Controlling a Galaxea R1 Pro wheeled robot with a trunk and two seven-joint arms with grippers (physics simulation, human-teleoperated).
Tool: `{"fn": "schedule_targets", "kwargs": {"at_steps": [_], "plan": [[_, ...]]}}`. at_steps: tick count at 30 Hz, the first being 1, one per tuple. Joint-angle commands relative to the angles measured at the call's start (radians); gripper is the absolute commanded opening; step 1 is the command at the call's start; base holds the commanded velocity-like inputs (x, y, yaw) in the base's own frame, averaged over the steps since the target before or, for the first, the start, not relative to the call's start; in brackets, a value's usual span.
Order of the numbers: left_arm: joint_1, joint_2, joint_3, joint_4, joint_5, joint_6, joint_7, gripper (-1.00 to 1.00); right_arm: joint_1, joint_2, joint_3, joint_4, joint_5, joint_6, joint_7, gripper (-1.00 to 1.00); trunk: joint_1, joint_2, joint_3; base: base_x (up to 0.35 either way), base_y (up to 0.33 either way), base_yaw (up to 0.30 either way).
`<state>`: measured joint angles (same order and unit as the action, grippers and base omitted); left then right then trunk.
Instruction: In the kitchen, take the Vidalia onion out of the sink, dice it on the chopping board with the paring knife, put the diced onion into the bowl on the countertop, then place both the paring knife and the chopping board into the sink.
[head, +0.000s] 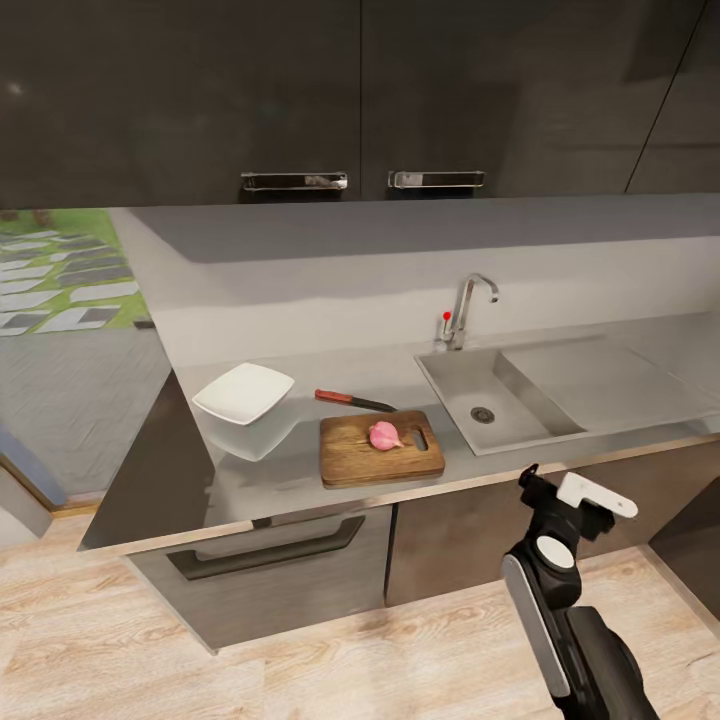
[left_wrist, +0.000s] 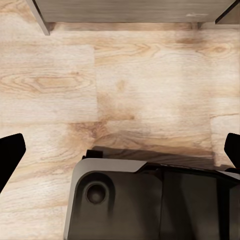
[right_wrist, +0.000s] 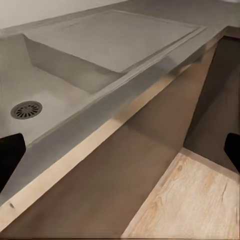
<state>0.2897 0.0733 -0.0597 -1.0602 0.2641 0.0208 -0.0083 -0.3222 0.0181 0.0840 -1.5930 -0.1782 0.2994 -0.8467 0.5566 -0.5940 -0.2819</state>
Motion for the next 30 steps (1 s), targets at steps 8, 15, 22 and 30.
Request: {"fn": "schedule_targets", "kwargs": {"at_steps": [8, 15, 22, 30], "plan": [[0.000, -0.008, -0.002, -0.001, 0.010, 0.002, -0.001, 1.00, -0.224, 0.041, 0.003, -0.010, -0.006, 0.226, -0.012, 1.00, 0.000, -0.001, -0.001, 0.000, 0.000, 0.000], [0.000, -0.009, -0.003, 0.000, 0.010, 0.002, -0.001, 1.00, -0.500, 0.134, 0.006, 0.121, -0.006, 0.334, -0.012, 1.00, 0.000, -0.001, -0.001, 0.000, 0.000, 0.000], [0.000, -0.010, -0.003, 0.000, 0.010, 0.002, -0.001, 1.00, -0.747, 0.156, 0.006, 0.519, -0.010, 0.322, -0.009, 1.00, 0.000, -0.001, -0.001, 0.000, 0.000, 0.000], [0.000, -0.019, -0.004, 0.004, 0.010, 0.002, -0.001, 1.00, -0.821, 0.156, 0.008, 0.670, -0.057, 0.286, -0.004, 1.00, 0.000, -0.001, -0.001, 0.000, 0.000, 0.000]]}}
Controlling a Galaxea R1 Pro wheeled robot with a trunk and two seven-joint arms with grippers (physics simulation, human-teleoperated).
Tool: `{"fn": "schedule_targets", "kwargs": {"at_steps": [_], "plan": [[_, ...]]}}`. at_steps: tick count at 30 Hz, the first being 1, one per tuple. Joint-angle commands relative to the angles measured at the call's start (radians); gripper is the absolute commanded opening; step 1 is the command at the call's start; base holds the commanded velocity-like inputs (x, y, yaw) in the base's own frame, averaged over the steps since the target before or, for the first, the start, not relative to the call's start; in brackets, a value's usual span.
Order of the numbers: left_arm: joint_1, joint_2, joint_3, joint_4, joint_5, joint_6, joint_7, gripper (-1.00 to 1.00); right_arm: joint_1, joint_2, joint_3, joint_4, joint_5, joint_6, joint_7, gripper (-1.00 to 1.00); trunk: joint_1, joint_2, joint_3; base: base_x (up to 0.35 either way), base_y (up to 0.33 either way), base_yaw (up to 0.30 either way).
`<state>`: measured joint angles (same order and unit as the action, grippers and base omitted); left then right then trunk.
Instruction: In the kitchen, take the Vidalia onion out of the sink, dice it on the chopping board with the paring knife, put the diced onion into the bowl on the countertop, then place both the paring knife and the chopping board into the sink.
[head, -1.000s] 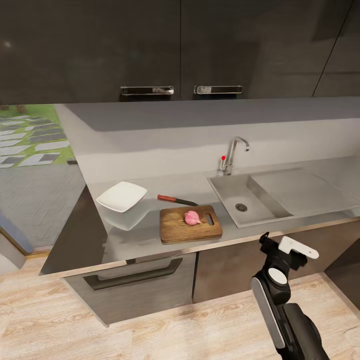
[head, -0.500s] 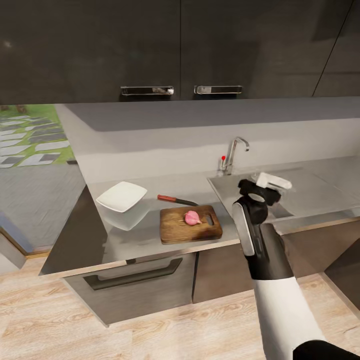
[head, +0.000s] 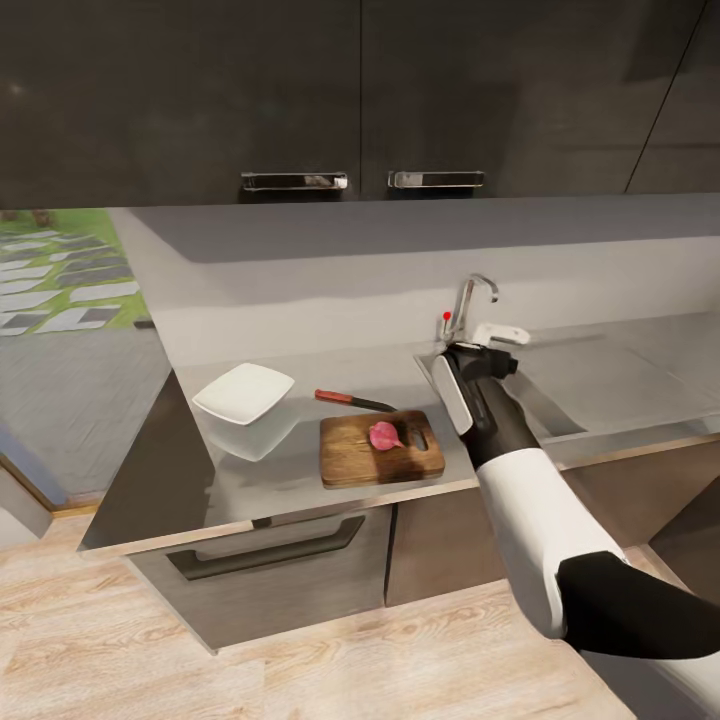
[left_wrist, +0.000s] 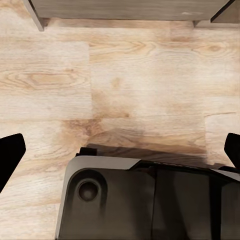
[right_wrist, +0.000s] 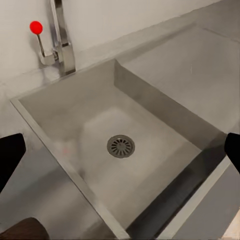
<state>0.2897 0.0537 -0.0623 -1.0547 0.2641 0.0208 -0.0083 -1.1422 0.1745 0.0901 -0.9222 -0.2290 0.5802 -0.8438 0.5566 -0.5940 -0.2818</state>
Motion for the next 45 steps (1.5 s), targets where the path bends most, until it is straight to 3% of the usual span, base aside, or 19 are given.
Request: {"fn": "schedule_targets", "kwargs": {"at_steps": [1, 4, 9, 24, 45], "plan": [[0.000, -0.001, -0.002, 0.000, 0.010, 0.002, -0.001, 1.00, -0.006, 0.000, 0.002, 0.003, -0.032, 0.004, -0.008, 1.00, 0.000, -0.001, -0.001, 0.005, 0.006, 0.000], [0.000, -0.002, -0.002, 0.003, 0.010, 0.002, -0.001, 1.00, -0.013, 0.000, 0.004, 0.007, -0.096, 0.001, -0.012, 1.00, 0.000, -0.001, -0.001, 0.066, 0.073, 0.000], [0.000, -0.003, -0.002, 0.004, 0.010, 0.002, -0.001, 1.00, -0.015, 0.000, 0.005, 0.007, -0.136, -0.002, -0.029, 1.00, 0.000, -0.001, -0.001, 0.169, 0.190, 0.000], [0.000, -0.003, -0.002, 0.004, 0.010, 0.002, -0.001, 1.00, -0.015, 0.000, 0.006, 0.006, -0.143, -0.003, -0.063, 1.00, 0.000, -0.001, -0.001, 0.165, 0.271, 0.000], [0.000, -0.003, -0.003, 0.004, 0.010, 0.002, -0.001, 1.00, -0.014, 0.000, 0.006, 0.009, -0.143, -0.013, -0.107, 1.00, 0.000, -0.001, -0.001, 0.007, 0.273, 0.000]]}}
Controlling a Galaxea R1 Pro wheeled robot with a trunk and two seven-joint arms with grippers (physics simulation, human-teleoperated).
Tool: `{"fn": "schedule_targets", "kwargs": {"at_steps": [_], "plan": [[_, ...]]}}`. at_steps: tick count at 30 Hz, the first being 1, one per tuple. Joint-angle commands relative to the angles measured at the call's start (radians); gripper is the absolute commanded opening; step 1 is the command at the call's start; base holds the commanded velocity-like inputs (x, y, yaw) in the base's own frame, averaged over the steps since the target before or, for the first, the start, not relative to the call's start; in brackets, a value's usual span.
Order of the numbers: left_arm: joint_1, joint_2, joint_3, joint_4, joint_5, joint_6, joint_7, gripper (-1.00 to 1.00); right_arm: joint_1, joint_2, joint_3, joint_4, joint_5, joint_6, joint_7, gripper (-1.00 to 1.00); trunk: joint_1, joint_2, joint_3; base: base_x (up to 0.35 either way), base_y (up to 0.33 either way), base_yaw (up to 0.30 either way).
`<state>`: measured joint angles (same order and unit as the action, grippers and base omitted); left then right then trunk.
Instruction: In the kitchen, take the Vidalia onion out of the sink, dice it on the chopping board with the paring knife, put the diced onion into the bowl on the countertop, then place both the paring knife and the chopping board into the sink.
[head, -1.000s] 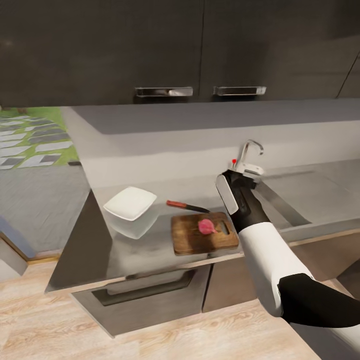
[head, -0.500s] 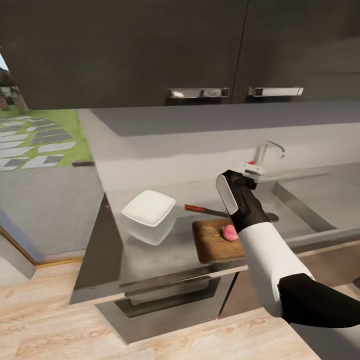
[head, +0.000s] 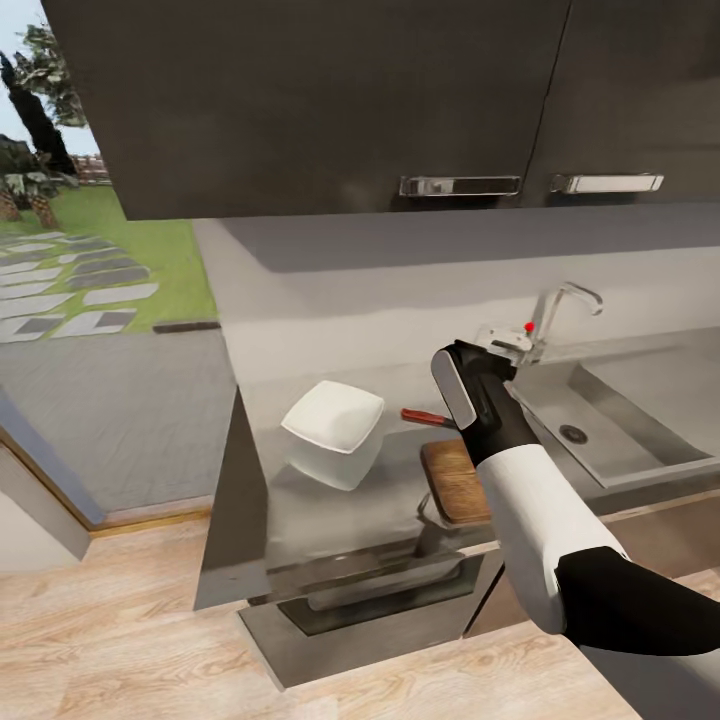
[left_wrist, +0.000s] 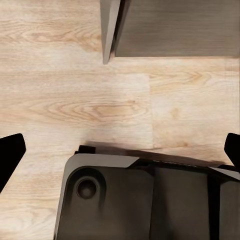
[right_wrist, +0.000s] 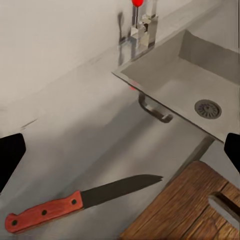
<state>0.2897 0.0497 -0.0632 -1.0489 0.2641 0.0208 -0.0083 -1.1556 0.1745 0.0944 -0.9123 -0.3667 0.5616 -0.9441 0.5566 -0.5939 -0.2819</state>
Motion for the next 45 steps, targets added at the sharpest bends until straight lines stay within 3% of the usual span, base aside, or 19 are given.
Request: {"fn": "schedule_targets", "kwargs": {"at_steps": [1, 19, 25, 30, 33, 36, 45], "plan": [[0.000, 0.001, -0.002, -0.001, 0.010, 0.002, -0.001, 1.00, -0.002, 0.000, 0.002, 0.001, -0.005, -0.007, -0.015, 1.00, 0.000, -0.001, -0.001, 0.000, 0.043, 0.000], [0.000, 0.000, -0.001, 0.017, 0.010, 0.001, -0.001, 1.00, -0.002, 0.000, 0.002, 0.009, -0.057, -0.264, -0.246, 1.00, 0.000, -0.001, -0.001, 0.000, 0.006, 0.000], [0.000, 0.000, -0.001, 0.023, 0.010, 0.001, -0.001, 1.00, -0.002, 0.000, 0.004, 0.012, -0.060, -0.284, -0.271, 1.00, 0.000, -0.001, -0.001, 0.000, 0.000, 0.000], [0.000, 0.001, -0.001, 0.023, 0.010, 0.001, -0.001, 1.00, -0.001, 0.000, 0.005, 0.006, -0.127, -0.288, -0.289, 1.00, 0.000, -0.001, -0.001, 0.000, 0.000, 0.000], [0.000, 0.000, -0.001, 0.024, 0.010, 0.001, -0.001, 1.00, -0.001, 0.000, 0.005, 0.005, -0.174, -0.288, -0.343, 1.00, 0.000, -0.001, -0.001, 0.000, 0.000, 0.057], [0.000, 0.000, -0.001, 0.024, 0.010, 0.001, -0.001, 1.00, -0.001, 0.000, 0.005, 0.005, -0.185, -0.290, -0.381, 1.00, 0.000, -0.001, 0.000, 0.000, 0.000, 0.180], [0.000, -0.001, -0.001, 0.024, 0.010, 0.001, -0.001, 1.00, -0.001, 0.000, 0.005, 0.008, -0.189, -0.290, -0.396, 1.00, 0.000, -0.001, 0.005, 0.000, 0.000, 0.249]]}}
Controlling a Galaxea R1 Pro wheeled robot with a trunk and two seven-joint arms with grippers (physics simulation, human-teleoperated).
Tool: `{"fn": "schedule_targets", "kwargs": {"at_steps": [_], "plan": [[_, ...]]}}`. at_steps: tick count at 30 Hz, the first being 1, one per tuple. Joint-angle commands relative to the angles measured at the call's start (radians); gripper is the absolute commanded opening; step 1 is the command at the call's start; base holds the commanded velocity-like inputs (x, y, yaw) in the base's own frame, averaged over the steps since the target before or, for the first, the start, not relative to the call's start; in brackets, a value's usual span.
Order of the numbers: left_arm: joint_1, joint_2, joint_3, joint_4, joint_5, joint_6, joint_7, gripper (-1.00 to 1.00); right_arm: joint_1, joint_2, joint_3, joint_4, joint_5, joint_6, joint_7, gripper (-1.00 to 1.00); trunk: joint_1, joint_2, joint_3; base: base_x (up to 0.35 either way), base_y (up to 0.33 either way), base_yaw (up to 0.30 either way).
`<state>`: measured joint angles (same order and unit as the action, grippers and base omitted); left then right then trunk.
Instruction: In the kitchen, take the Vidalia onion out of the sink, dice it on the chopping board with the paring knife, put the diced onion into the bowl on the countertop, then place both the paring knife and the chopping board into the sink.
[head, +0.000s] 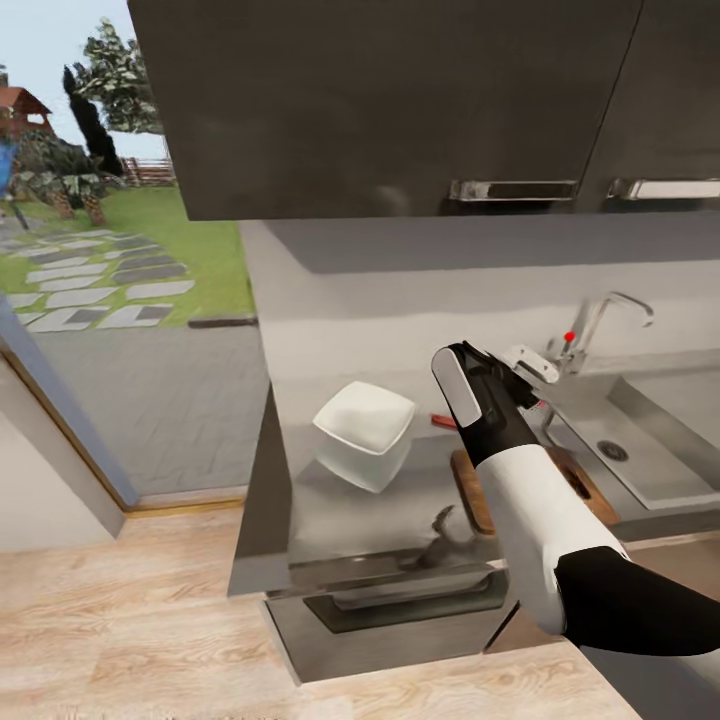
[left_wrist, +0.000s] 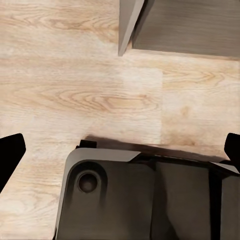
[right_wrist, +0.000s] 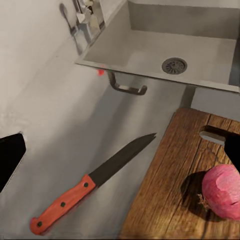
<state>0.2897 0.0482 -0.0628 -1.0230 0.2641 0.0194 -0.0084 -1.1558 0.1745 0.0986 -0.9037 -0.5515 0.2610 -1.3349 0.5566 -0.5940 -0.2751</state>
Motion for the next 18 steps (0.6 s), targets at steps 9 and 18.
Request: {"fn": "schedule_targets", "kwargs": {"at_steps": [9, 18], "plan": [[0.000, 0.001, -0.002, -0.002, 0.010, 0.002, -0.001, 1.00, -0.001, 0.000, 0.001, 0.004, -0.004, 0.009, -0.003, 1.00, 0.000, -0.001, 0.004, 0.000, 0.000, 0.260], [0.000, 0.001, -0.002, -0.002, 0.010, 0.002, -0.001, 1.00, -0.001, 0.000, 0.001, 0.007, -0.001, 0.010, -0.003, 1.00, 0.000, -0.001, 0.005, 0.005, -0.003, 0.100]]}}
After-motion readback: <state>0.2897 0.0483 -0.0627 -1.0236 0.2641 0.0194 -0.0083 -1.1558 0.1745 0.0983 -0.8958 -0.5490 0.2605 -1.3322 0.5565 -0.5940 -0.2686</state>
